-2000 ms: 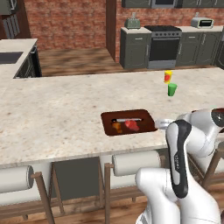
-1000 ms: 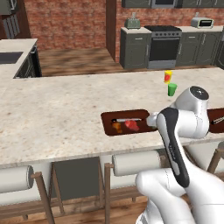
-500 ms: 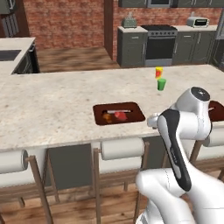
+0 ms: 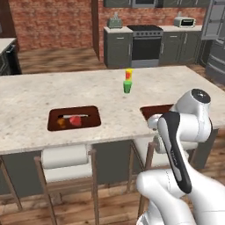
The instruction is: Gather the cucumber and sweet potato from the fridge and place them on a tray on the dining counter. Then gather the steak and chicken drumstick from the fridge and place them on the other tray.
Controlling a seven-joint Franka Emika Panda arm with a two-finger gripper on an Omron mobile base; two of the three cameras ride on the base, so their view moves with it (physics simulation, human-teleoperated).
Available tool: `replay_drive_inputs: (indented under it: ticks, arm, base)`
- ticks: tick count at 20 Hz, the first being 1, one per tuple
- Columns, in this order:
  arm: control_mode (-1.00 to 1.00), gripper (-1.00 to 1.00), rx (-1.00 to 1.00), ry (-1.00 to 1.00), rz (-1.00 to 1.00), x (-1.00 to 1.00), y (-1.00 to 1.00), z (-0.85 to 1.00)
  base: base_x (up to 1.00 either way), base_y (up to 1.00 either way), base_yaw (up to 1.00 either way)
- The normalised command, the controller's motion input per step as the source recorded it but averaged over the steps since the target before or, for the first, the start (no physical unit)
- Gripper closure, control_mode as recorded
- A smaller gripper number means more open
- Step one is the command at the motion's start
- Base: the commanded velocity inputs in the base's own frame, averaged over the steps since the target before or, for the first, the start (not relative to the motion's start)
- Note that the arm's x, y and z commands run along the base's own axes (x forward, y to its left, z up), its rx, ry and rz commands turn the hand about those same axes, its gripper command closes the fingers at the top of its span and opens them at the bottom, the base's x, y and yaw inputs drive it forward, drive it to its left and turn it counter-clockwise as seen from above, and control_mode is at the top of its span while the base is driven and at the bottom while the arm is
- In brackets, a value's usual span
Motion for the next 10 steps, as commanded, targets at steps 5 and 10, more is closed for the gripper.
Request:
replay_drive_inputs:
  ticks: [5, 10]
  arm:
    - [1.0, -1.0, 0.0, 0.0, 0.0, 0.0, 0.0, 0.0]
    - [1.0, -1.0, 0.0, 0.0, 0.0, 0.0, 0.0, 0.0]
  base:
    - [0.16, -1.0, -0.06]
    - [0.36, -0.97, -0.04]
